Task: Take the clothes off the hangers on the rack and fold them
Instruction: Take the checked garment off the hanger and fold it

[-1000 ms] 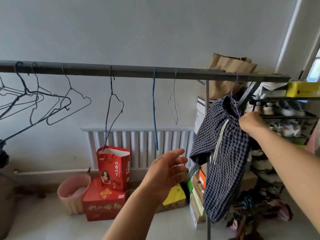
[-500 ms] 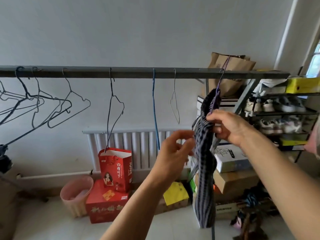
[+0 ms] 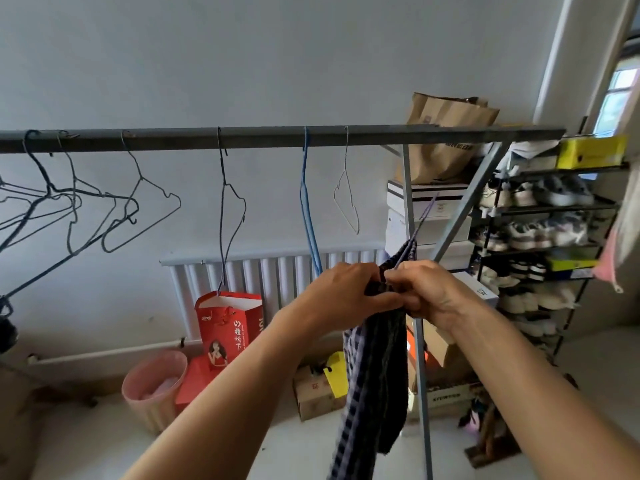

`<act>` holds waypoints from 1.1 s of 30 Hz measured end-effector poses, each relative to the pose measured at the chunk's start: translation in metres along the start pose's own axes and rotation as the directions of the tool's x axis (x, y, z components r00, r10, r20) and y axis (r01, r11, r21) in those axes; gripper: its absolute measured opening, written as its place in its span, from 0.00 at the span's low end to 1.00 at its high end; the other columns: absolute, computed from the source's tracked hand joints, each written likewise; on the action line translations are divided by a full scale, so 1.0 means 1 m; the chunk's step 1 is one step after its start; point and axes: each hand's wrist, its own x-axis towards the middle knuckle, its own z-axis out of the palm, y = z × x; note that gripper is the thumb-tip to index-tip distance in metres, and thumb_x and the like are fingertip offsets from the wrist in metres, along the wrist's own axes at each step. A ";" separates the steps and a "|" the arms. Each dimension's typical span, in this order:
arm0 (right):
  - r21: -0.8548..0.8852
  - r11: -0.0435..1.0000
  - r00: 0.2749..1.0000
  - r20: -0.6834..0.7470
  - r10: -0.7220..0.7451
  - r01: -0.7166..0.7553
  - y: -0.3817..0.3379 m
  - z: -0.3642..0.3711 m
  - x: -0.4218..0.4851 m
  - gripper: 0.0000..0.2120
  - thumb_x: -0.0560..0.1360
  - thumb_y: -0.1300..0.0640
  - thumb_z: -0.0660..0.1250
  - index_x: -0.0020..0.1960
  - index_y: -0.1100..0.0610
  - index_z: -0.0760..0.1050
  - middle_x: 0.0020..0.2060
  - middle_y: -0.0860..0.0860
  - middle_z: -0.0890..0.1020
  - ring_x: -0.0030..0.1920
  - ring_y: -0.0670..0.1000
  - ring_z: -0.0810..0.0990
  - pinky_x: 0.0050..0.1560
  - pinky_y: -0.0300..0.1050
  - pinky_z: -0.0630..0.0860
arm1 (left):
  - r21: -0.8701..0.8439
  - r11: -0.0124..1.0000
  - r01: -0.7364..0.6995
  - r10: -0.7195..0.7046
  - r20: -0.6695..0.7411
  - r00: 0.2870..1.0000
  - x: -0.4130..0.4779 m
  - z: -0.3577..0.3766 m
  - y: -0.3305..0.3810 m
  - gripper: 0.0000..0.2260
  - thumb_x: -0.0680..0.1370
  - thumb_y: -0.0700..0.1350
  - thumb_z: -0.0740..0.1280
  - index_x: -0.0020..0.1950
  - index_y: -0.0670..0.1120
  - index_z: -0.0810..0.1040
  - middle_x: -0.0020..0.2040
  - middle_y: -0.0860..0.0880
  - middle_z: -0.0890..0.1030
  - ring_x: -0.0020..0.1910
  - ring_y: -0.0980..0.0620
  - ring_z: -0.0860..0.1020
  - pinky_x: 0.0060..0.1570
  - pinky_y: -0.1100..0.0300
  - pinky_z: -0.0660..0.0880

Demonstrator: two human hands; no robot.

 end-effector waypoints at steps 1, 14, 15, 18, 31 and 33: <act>0.027 1.000 1.000 -0.024 0.001 0.000 0.001 0.002 0.002 0.12 0.77 0.64 0.62 0.35 0.58 0.69 0.18 0.49 0.68 0.18 0.45 0.61 0.28 0.39 0.55 | 0.029 0.999 -0.027 0.028 -0.033 0.999 -0.002 0.001 0.001 0.13 0.77 0.59 0.67 0.45 0.51 0.70 0.38 0.54 0.73 0.37 0.52 0.73 0.36 0.59 0.66; 0.417 0.907 0.988 -0.101 0.113 -0.062 -0.014 0.000 0.022 0.12 0.77 0.68 0.57 0.35 0.61 0.68 0.25 0.53 0.71 0.14 0.43 0.59 0.17 0.31 0.51 | 0.122 0.988 -0.095 0.097 -0.011 0.995 -0.027 0.026 -0.024 0.16 0.74 0.60 0.70 0.37 0.51 0.70 0.32 0.54 0.72 0.30 0.56 0.68 0.31 0.60 0.65; 0.441 0.893 0.992 -0.033 0.119 -0.092 -0.017 -0.003 0.020 0.13 0.78 0.66 0.56 0.35 0.59 0.66 0.22 0.51 0.70 0.14 0.42 0.59 0.19 0.32 0.50 | 0.110 0.990 -0.085 0.087 -0.007 0.996 -0.027 0.030 -0.027 0.15 0.75 0.60 0.70 0.37 0.51 0.71 0.33 0.54 0.73 0.30 0.57 0.69 0.31 0.60 0.66; 0.336 0.932 0.990 0.087 0.113 -0.136 -0.027 -0.014 0.009 0.11 0.78 0.61 0.57 0.36 0.57 0.67 0.20 0.49 0.69 0.15 0.44 0.60 0.19 0.34 0.52 | -0.020 1.000 -0.007 0.007 -0.015 1.000 -0.021 0.041 -0.036 0.10 0.75 0.58 0.69 0.42 0.52 0.78 0.36 0.54 0.78 0.35 0.55 0.75 0.37 0.57 0.75; -0.028 0.989 0.980 -0.127 -0.151 0.149 -0.080 -0.047 -0.017 0.11 0.80 0.64 0.57 0.40 0.58 0.69 0.19 0.48 0.64 0.16 0.44 0.58 0.17 0.33 0.55 | -0.665 0.699 0.264 -0.378 -0.029 0.925 -0.009 0.065 -0.043 0.08 0.80 0.45 0.66 0.43 0.43 0.78 0.39 0.42 0.81 0.34 0.46 0.84 0.33 0.53 0.82; -0.101 0.969 0.943 -0.228 -0.242 0.225 -0.085 -0.040 0.001 0.11 0.80 0.64 0.56 0.40 0.59 0.70 0.19 0.47 0.63 0.16 0.44 0.58 0.18 0.33 0.55 | -0.710 0.655 0.260 -0.390 -0.023 0.920 -0.011 0.060 -0.041 0.08 0.81 0.43 0.65 0.44 0.42 0.78 0.37 0.44 0.81 0.34 0.47 0.84 0.35 0.53 0.82</act>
